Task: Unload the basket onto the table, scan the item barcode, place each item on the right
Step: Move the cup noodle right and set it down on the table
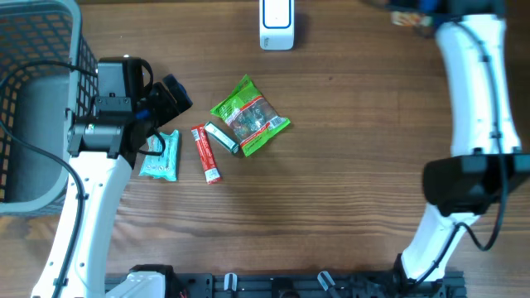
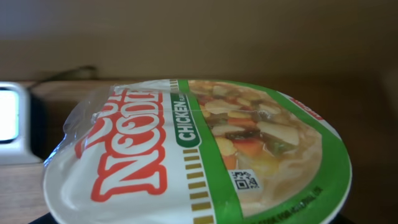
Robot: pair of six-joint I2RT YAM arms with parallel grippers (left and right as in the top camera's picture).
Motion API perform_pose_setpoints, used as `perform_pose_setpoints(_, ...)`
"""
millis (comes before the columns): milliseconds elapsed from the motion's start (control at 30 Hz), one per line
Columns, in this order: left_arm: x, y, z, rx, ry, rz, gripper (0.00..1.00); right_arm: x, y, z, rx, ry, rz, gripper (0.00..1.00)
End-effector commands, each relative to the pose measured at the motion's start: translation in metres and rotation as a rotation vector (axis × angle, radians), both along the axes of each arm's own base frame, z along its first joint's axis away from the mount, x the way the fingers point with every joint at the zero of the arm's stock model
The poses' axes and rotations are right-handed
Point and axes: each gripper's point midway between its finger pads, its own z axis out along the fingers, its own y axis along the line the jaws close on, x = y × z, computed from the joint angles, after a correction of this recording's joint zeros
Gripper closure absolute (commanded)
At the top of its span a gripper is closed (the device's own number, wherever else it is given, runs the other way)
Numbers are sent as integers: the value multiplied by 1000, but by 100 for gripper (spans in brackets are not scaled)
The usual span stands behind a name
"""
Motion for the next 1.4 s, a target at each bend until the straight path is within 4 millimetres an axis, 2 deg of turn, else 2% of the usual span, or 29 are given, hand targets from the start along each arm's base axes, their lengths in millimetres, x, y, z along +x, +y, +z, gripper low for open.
perform_pose_setpoints(0, 2, 0, 5, -10, -14, 7, 0, -12, -29, -22, 179, 58, -77, 44)
perform_pose_setpoints(33, 2, 0, 5, -10, -14, 7, 0, -22, -46, -37, 183, 108, -116, 43)
perform_pose_setpoints(100, 2, 0, 5, -10, -14, 7, 0, -40, -65, -63, 191, 201, -157, 41)
perform_pose_setpoints(167, 2, 0, 5, -10, -14, 7, 0, -55, -73, -87, 204, 281, -185, 41)
perform_pose_setpoints(367, 2, 0, 5, -10, -14, 7, 0, -96, -85, -164, 126, 501, -183, 40)
perform_pose_setpoints(467, 2, 0, 5, -10, -14, 7, 0, -116, -88, -194, 91, 582, -200, 40)
perform_pose_setpoints(633, 2, 0, 5, -10, -14, 7, 0, -137, -95, -224, 22, 660, -200, 37)
perform_pose_setpoints(800, 2, 0, 5, -10, -14, 7, 0, -143, -98, -228, -5, 684, -194, 29)
perform_pose_setpoints(867, 2, 0, 5, -10, -14, 7, 0, -143, -98, -228, -5, 682, -193, 14)
perform_pose_setpoints(900, 2, 0, 5, -10, -14, 7, 0, -141, -98, -228, -6, 677, -193, 1)
perform_pose_setpoints(1200, 2, 0, 5, -10, -14, 7, 0, -141, -99, -228, -7, 677, -192, 0)
perform_pose_setpoints(1267, 2, 0, 5, -10, -14, 7, 0, -140, -99, -222, -16, 668, -177, 0)
perform_pose_setpoints(1367, 2, 0, 5, -10, -14, 7, 0, -130, -99, -198, -15, 612, -177, 0)
